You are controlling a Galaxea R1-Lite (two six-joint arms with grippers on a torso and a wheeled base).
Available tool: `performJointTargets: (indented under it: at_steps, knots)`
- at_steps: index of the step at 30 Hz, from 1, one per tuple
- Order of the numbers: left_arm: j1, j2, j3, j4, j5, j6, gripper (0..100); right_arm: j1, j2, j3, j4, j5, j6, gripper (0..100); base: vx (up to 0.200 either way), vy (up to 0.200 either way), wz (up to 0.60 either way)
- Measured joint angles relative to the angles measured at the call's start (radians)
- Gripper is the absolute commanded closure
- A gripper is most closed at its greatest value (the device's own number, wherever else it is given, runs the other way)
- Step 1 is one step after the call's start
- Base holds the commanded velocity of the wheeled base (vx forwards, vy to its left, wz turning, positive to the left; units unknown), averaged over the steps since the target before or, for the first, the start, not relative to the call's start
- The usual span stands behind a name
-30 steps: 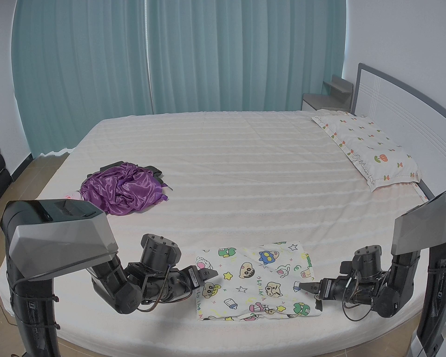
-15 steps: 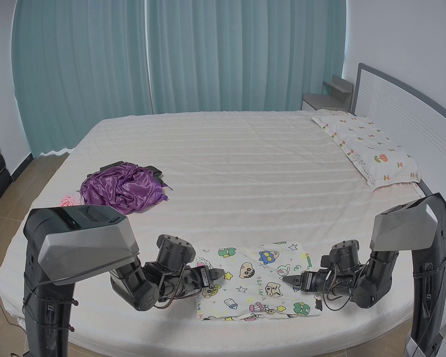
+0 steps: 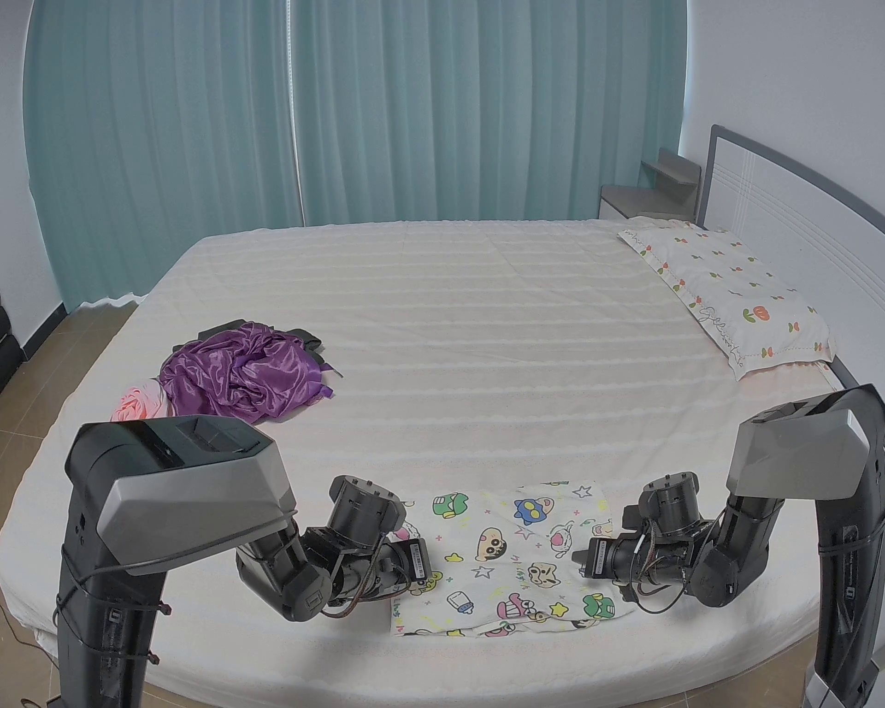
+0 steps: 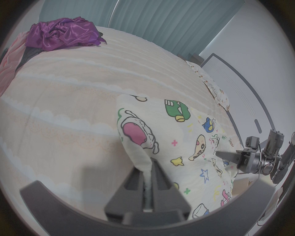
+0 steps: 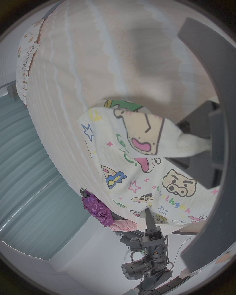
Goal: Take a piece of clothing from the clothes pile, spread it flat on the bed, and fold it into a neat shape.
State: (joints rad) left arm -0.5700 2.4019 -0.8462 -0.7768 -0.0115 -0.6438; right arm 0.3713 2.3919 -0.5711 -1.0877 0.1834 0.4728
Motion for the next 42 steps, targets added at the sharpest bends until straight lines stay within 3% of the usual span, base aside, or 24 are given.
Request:
performJointTargets:
  at_steps: [11,42]
  knots:
    - [0.000,-0.046,0.022,0.003,0.003,-0.008,100,-0.005,-0.010,0.007,0.003,0.000,0.000,100,0.000,0.000,0.00]
    - [0.049,-0.054,0.032,-0.001,0.002,-0.004,100,0.001,-0.017,0.009,0.001,-0.003,0.000,100,0.000,0.200,0.00]
